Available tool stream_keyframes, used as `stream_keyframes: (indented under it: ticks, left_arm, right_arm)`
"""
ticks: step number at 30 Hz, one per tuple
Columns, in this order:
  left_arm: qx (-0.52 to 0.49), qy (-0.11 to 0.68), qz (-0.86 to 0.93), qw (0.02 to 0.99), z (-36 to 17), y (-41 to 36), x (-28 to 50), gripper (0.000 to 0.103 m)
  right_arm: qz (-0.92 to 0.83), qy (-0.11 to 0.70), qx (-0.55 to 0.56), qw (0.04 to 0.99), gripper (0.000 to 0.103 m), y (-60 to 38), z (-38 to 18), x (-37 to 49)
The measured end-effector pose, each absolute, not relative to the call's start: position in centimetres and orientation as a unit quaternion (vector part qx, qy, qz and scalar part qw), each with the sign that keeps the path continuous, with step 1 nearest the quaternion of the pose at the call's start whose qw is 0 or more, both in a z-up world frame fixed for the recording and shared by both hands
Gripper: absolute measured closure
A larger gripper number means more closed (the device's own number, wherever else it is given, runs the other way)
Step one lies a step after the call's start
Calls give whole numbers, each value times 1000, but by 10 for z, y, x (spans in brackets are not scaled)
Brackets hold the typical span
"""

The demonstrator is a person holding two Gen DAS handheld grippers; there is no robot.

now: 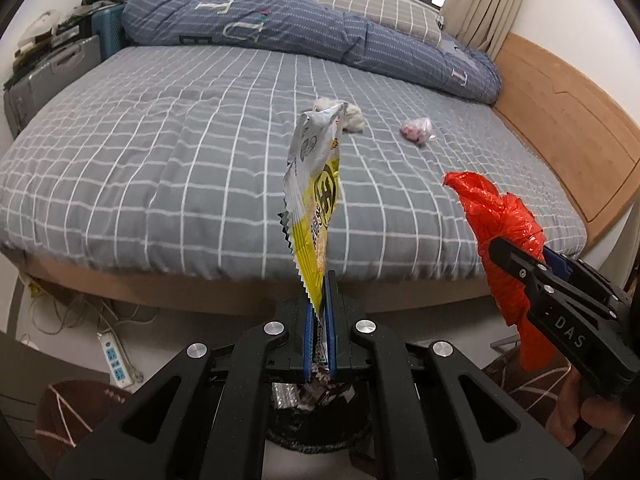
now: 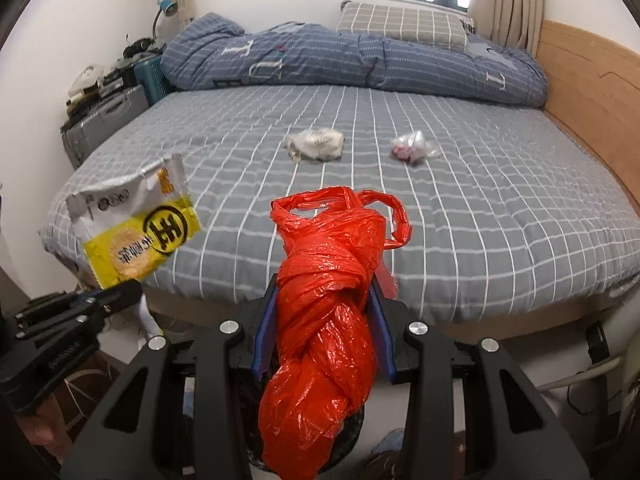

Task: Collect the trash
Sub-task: 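Open the right tool over the bin while the left tool drops the yellow packet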

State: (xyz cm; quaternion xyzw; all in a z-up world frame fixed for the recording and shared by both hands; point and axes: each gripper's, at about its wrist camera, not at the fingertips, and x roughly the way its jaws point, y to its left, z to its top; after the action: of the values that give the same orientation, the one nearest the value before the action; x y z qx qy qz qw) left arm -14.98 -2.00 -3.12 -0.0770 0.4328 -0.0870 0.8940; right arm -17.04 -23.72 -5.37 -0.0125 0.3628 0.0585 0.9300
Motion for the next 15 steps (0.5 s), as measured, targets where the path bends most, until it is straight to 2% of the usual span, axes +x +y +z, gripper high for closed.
stream_keyframes:
  ticks: [15]
  left_arm:
    - [-86, 473, -76, 874, -65, 4, -181, 99]
  right_arm:
    - [71, 420, -11, 905, 64, -222, -96, -194]
